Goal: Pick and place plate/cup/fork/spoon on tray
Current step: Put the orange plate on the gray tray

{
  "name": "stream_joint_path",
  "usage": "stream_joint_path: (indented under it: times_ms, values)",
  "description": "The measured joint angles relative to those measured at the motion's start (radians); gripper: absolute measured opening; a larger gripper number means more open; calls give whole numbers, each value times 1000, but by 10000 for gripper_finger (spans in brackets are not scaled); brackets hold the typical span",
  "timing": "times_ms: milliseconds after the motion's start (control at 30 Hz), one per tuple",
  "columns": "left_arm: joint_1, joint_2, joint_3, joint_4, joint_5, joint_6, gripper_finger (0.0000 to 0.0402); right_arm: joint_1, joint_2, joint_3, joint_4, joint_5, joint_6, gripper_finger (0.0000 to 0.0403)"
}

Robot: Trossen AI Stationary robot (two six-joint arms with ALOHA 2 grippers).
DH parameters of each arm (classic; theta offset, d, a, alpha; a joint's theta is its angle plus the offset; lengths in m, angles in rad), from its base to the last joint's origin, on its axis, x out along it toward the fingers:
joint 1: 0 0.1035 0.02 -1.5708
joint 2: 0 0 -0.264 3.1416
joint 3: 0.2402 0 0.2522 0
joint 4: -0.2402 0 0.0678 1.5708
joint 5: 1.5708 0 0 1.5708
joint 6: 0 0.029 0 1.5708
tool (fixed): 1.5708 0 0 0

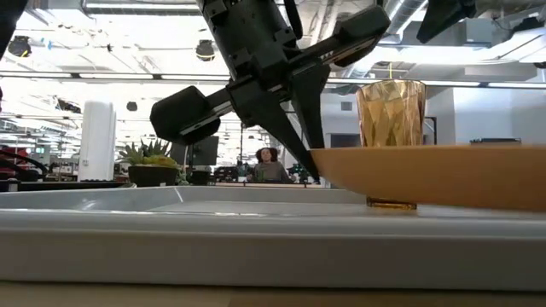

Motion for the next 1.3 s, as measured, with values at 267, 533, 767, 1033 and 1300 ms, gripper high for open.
stream_joint_path:
  times_ms: [267, 533, 767, 1033, 1300]
  values:
    - [18, 17, -1, 17, 38, 30, 0, 0, 0, 0, 0, 0, -18, 134]
    - [17, 14, -1, 40, 42, 25, 0, 0, 0, 0, 0, 0, -22, 134]
    - [19, 15, 0, 37, 51, 34, 0, 0, 0, 0, 0, 2, -25, 134]
    - [21, 34, -1, 54, 54, 35, 0, 0, 0, 0, 0, 3, -25, 134]
    - [22, 34, -1, 46, 54, 42, 0, 0, 0, 0, 0, 3, -25, 134]
